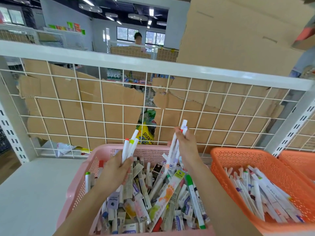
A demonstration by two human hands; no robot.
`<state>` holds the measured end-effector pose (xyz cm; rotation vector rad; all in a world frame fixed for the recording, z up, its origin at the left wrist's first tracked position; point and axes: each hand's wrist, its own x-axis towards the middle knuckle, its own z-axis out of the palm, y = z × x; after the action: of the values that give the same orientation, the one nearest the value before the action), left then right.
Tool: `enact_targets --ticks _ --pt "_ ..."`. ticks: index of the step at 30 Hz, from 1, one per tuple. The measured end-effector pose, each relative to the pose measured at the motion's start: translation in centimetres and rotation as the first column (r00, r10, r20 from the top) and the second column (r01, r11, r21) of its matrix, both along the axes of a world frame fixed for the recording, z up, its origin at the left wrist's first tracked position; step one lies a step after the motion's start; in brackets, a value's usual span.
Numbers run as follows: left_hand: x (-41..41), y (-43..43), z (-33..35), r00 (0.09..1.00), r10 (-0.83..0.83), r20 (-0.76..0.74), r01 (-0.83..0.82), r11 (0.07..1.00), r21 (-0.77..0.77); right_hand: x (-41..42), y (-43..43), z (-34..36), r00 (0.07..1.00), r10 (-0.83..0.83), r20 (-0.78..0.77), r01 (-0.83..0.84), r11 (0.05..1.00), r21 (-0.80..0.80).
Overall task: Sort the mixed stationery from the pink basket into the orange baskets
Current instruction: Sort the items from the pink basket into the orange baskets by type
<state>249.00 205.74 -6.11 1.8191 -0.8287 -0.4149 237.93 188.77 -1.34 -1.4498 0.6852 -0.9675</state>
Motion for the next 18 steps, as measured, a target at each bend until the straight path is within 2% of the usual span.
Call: enact_targets --ticks 4,11,18 --pt "-0.2 0.0 0.3 1.000 0.009 0.015 -0.008 1.000 -0.022 -1.9 0.0 1.4 0.997 -0.076 -0.001 0.075 0.993 -0.086" --pt "-1.1 -0.3 1.9 0.999 -0.036 0.023 0.037 0.999 -0.039 -8.3 -2.2 1.7 0.941 -0.250 -0.230 0.183 0.944 -0.276" --pt "-4.8 -1.7 3.5 0.999 -0.041 -0.005 0.040 0.995 -0.096 -17.3 -4.9 0.3 0.878 -0.417 -0.236 0.346 0.892 -0.290"
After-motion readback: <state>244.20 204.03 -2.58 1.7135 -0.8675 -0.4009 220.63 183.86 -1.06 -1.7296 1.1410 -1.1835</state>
